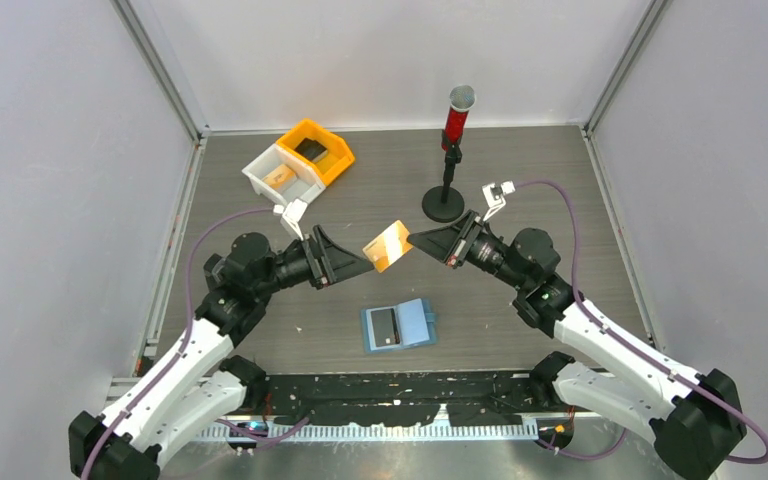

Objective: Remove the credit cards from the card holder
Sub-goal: Place the credit card in the storage box.

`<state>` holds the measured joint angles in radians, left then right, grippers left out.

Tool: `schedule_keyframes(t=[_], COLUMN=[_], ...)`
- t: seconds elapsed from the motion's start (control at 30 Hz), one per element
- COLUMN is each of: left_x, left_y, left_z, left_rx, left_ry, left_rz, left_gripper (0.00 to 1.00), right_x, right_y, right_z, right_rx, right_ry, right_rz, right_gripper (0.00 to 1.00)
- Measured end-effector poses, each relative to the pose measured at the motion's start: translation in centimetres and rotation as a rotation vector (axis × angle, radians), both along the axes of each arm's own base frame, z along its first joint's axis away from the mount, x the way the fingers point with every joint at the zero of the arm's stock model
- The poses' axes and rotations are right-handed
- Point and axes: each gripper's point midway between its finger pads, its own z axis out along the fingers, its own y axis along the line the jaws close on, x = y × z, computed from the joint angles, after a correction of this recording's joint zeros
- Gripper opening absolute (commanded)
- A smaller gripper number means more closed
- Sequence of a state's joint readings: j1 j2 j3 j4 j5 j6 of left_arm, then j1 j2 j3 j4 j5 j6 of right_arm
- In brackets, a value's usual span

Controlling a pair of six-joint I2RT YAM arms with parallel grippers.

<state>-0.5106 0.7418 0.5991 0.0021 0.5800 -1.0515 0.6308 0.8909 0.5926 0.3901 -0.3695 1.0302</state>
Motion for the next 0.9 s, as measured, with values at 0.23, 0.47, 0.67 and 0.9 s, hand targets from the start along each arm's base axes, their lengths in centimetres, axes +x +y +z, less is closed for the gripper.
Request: schedule_keyframes(t=[0.23, 0.47, 0.67, 0.9], left_x=[1.0, 1.7, 2.1, 2.3], left_y=[-1.1, -1.7, -1.7, -1.7], left_z=[0.8, 1.4, 1.6, 1.2], left_rx=[-0.071, -0.108, -0.118, -0.105], left_ry=[0.036, 0.042, 0.042, 0.053], left_rz=[0.002, 0.012, 0.028, 0.039], left_gripper=[0.56, 0.28, 0.05, 0.0], right_x=[1.0, 1.3, 1.2, 1.1], right_y=[-0.2, -0.3, -0.5, -0.7], right_z=[-1.0, -1.7, -2.4, -3.1], right_rx=[0.072, 0.118, 0.142, 0.154], right_ry=[0.07, 0.107, 0.131, 0.14], right_rz=[-0.049, -0.063, -0.069, -0.07], right_gripper=[0.05, 0.05, 0.06, 0.31])
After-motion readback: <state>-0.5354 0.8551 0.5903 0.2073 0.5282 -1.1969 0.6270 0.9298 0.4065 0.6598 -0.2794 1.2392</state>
